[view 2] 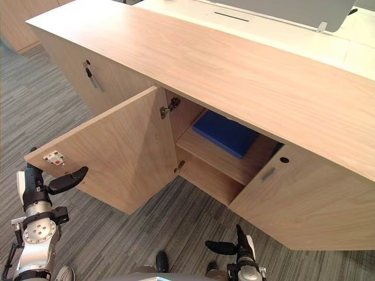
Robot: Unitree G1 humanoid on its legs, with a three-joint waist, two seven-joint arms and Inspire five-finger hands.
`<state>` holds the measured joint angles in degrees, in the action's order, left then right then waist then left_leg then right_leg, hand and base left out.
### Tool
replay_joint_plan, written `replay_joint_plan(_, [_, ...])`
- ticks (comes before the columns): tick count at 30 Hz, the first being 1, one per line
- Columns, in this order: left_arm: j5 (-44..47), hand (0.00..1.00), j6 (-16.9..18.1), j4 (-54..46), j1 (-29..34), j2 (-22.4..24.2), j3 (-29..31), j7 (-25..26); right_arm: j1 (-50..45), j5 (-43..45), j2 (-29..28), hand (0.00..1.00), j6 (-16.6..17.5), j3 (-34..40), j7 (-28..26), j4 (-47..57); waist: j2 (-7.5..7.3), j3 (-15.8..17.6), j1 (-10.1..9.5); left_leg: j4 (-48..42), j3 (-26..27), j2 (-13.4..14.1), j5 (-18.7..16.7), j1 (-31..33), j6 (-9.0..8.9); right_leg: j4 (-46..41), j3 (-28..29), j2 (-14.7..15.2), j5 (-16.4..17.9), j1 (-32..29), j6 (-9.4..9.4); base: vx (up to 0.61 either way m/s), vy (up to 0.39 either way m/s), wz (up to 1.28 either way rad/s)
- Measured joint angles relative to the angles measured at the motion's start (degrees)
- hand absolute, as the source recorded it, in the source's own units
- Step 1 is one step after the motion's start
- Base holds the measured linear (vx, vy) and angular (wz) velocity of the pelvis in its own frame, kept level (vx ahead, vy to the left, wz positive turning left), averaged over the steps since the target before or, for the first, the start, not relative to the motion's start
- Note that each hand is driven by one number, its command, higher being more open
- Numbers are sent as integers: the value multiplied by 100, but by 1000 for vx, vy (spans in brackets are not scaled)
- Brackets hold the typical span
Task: Walk over to the cabinet, pick up the folder, carry it to the office cabinet, place the folder inside the office cabinet, then close the office cabinet door
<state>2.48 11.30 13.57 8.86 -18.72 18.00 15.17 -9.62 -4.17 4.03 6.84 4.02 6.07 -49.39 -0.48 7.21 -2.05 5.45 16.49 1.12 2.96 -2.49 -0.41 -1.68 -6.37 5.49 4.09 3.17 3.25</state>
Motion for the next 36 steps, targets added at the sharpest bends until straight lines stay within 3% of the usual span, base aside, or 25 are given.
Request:
replay_joint_plan(6, [158, 100, 81, -470, 747, 702, -661, -27, -7, 6, -8, 100, -24, 19, -2, -108, 8, -56, -6, 3, 6, -32, 11, -6, 16, -108, 37, 45, 1, -53, 0, -79, 24, 0])
replay_joint_plan(10, [347, 100, 141, -490, 1302, 1000, -1473, -257, -6, 8, -32, 100, -31, 14, 8, -108, 7, -61, -11, 2, 26, -37, 37, -1, 46, -133, 108, 78, 14, -99, -2, -87, 33, -3])
replay_joint_plan(14, [568, 100, 126, -451, 1736, 1114, -2697, -697, -6, 24, -69, 100, -32, 10, 58, -103, 9, -63, -8, 2, 146, -87, 40, 22, 61, -140, 325, 110, 15, -195, 116, -50, 59, -14])
replay_joint_plan(16, [579, 100, 107, -435, 1725, 1082, -3277, -940, 2, 32, -79, 100, -32, -13, 69, -100, 9, -72, 15, 2, 192, -114, 37, 62, 65, -159, 445, 118, 4, -270, 143, -27, 62, -18])
replay_joint_plan(17, [577, 100, 61, -417, 1650, 1091, -3794, -1075, 21, 62, -88, 100, -32, -86, 73, -82, 7, -92, 101, 1, 317, -124, 25, 83, 80, -204, 598, 117, 3, -374, 153, -14, 44, -32])
replay_joint_plan(19, [570, 100, 6, -340, 1456, 1115, -4236, -1111, 31, 66, -108, 100, -28, -124, 82, -34, 11, -126, 219, 0, 475, -133, -5, 96, 97, -238, 787, 115, -15, -487, 182, 1, 52, -52])
replay_joint_plan(23, [300, 100, -38, 236, 150, 1125, -5006, -1303, 80, 77, -93, 100, -28, -326, 161, 70, 27, -248, 606, -31, 1116, -135, -147, 72, 98, -229, 1422, 56, -241, -780, 254, 30, 36, -84])
replay_joint_plan(25, [186, 100, -48, 449, -528, 1149, -4954, -1263, 176, 77, -78, 100, -33, -434, 168, 71, 33, -251, 796, -35, 1477, -133, -162, 64, 119, -142, 1789, 8, -393, -923, 269, 24, 9, -111])
replay_joint_plan(29, [30, 100, -203, 904, -1615, 844, -3939, -913, 307, 76, -67, 100, -56, -441, 194, 104, 71, -238, 1137, -36, 1923, -138, -251, 69, 126, 74, 2379, -93, -736, -1147, 313, 25, -34, -89])
replay_joint_plan(32, [-64, 100, -281, 1232, -2101, 628, -3524, -752, 298, 77, -13, 100, -57, -435, 186, 179, 104, -220, 1193, -36, 1920, -99, -262, 67, 111, 83, 2344, -124, -823, -1200, 309, 6, -95, -24])
replay_joint_plan(33, [-187, 100, -309, 1593, -2543, 459, -3265, -616, 290, 78, 45, 100, -54, -413, 150, 269, 158, -188, 1301, -34, 1830, -108, -263, 73, 109, 83, 2186, -86, -822, -1180, 305, -24, -92, 18])
replay_joint_plan(36, [-288, 100, -348, 1741, -2836, 368, -3177, -569, 297, 85, 87, 100, -37, -194, 100, 299, 272, -119, 1382, -33, 1609, -125, -254, 105, 118, 90, 1905, -35, -790, -1131, 266, -41, -82, 39])
